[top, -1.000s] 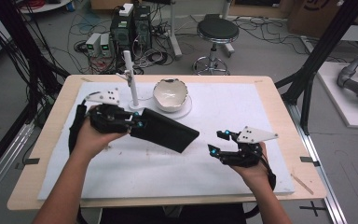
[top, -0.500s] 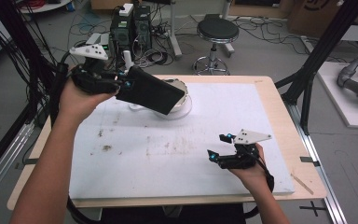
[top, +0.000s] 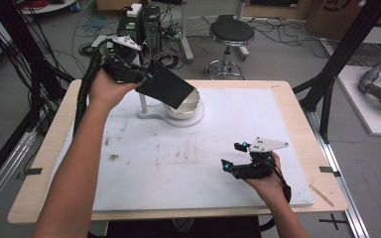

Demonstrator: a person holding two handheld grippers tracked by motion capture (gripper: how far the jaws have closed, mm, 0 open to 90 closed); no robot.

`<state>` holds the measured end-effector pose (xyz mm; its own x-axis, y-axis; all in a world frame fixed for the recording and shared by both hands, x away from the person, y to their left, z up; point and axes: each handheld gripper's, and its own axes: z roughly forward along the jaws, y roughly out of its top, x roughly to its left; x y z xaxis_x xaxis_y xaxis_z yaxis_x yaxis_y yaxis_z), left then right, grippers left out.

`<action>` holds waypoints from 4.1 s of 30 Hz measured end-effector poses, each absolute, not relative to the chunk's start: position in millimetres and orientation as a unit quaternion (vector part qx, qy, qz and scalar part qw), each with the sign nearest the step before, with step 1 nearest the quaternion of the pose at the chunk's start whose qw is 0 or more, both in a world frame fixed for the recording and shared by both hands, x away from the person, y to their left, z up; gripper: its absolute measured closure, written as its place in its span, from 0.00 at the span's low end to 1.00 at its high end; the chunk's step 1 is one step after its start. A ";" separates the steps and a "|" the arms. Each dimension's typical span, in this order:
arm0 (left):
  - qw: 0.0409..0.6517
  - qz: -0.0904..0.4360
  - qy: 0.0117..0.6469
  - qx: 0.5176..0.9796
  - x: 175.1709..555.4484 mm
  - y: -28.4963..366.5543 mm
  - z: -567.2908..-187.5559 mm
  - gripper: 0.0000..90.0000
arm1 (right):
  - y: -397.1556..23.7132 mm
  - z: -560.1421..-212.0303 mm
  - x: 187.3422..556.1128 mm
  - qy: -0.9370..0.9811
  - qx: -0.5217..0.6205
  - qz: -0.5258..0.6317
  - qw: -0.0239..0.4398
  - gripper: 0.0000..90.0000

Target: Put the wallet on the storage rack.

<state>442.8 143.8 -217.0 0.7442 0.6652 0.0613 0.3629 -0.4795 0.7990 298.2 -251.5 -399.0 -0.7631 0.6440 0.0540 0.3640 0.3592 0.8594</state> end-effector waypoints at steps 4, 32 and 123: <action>0.382 0.189 0.316 0.848 457.7 128.7 -225.2 0.85 | -252.5 -400.1 297.8 0.812 0.311 0.473 0.144 0.23; 0.322 0.296 0.386 0.812 482.4 112.8 -248.7 0.61 | -256.8 -401.2 295.4 0.809 0.315 0.477 0.138 0.24; 0.528 0.171 0.277 0.785 312.7 201.4 -381.5 0.09 | -287.0 -406.6 311.3 0.784 0.368 0.477 0.148 0.24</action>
